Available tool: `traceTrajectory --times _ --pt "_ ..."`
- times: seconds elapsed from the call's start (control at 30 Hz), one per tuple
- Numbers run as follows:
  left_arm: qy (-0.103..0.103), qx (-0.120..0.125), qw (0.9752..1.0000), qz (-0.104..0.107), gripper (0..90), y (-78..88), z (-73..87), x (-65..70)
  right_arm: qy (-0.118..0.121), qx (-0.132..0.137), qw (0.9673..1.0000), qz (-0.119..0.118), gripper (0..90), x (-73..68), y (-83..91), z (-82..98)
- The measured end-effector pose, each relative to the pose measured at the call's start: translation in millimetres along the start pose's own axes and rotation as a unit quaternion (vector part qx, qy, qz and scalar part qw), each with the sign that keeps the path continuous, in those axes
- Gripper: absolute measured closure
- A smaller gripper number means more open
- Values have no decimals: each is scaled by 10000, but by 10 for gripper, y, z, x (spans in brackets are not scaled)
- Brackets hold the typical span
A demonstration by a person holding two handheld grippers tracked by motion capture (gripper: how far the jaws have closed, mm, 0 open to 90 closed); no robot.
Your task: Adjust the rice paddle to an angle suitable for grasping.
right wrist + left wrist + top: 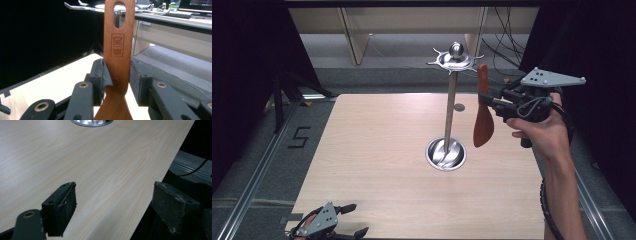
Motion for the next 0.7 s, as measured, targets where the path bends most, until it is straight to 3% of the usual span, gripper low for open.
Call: traceTrajectory --times 0.07,0.17,0.3,0.4,0.7 --pt "-174 -6 9998 -19 191 4 -8 -19 -12 -1 10000 -22 671 -11 -22 -7" --pt "-154 14 9999 -15 191 5 -7 -16 -37 -34 10000 -12 671 -5 -51 -22" --pt "45 77 10000 -12 191 -2 -3 7 -81 -56 9999 -20 671 16 -94 -19" --pt "-31 -3 10000 -16 191 2 1 -5 -81 -54 10000 -6 670 20 -125 -6" --pt "6 9 10000 12 191 -3 2 0 -238 -71 9996 -109 669 4 -156 14"
Point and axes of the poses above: each handheld gripper's, and its own axes: y roughly backward along the jaws, z roughly out of its underside, x roughly to its right, the point moved 1 cm from there along -y, roughly forward along the jaws, and after that the axes turned 8 degrees about -x, right-handed, at the moved point
